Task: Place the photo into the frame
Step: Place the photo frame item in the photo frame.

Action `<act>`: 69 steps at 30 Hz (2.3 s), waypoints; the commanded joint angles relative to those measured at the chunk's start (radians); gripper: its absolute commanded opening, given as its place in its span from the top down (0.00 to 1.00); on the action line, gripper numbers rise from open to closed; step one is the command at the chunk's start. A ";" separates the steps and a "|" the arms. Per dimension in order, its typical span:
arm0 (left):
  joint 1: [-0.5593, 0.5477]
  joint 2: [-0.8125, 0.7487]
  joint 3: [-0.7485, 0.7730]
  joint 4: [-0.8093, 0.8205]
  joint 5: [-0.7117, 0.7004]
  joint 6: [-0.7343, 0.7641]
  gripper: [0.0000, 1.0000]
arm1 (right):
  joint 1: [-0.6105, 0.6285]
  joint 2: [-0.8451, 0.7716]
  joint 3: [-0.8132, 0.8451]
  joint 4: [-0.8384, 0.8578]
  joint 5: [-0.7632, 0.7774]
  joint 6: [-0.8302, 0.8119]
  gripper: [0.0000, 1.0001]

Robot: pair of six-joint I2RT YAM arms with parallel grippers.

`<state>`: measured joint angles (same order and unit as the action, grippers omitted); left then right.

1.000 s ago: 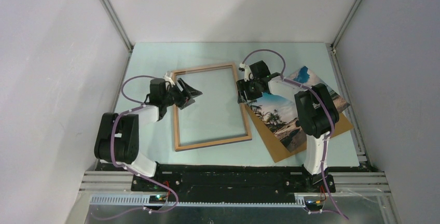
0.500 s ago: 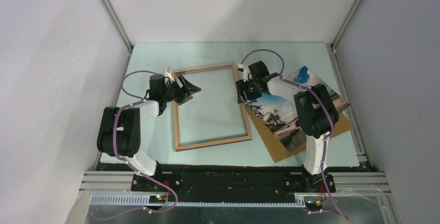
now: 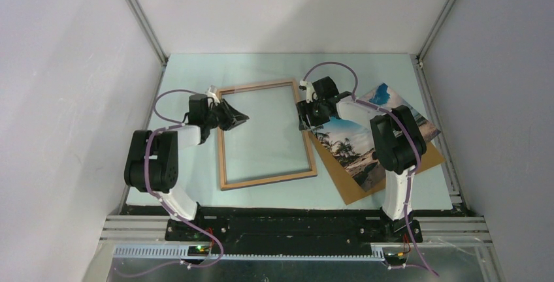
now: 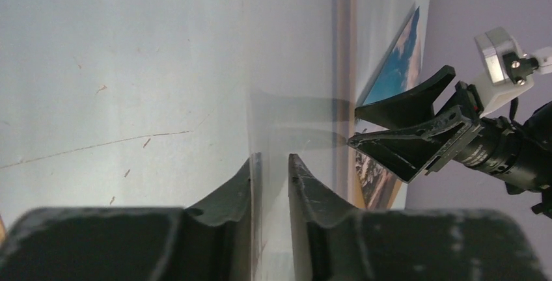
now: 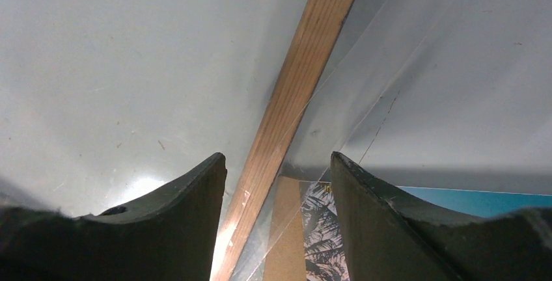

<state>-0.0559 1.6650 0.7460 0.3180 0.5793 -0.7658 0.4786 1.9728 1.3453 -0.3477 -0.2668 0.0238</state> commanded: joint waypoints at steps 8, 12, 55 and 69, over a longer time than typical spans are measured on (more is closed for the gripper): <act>0.026 -0.034 0.000 0.031 0.040 0.011 1.00 | -0.024 -0.069 0.025 -0.011 -0.033 -0.011 0.30; 0.031 -0.072 -0.041 0.032 0.047 0.003 1.00 | -0.059 -0.124 0.025 -0.013 -0.071 -0.003 0.25; 0.097 -0.252 -0.193 0.031 0.028 -0.120 1.00 | -0.124 -0.164 -0.057 0.063 -0.181 0.005 0.16; 0.098 -0.274 -0.170 0.051 0.100 -0.233 1.00 | -0.121 -0.135 -0.057 0.053 -0.180 -0.002 0.18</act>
<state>0.0418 1.4151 0.5339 0.3286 0.6277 -0.9592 0.3569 1.8191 1.2892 -0.3157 -0.4355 0.0257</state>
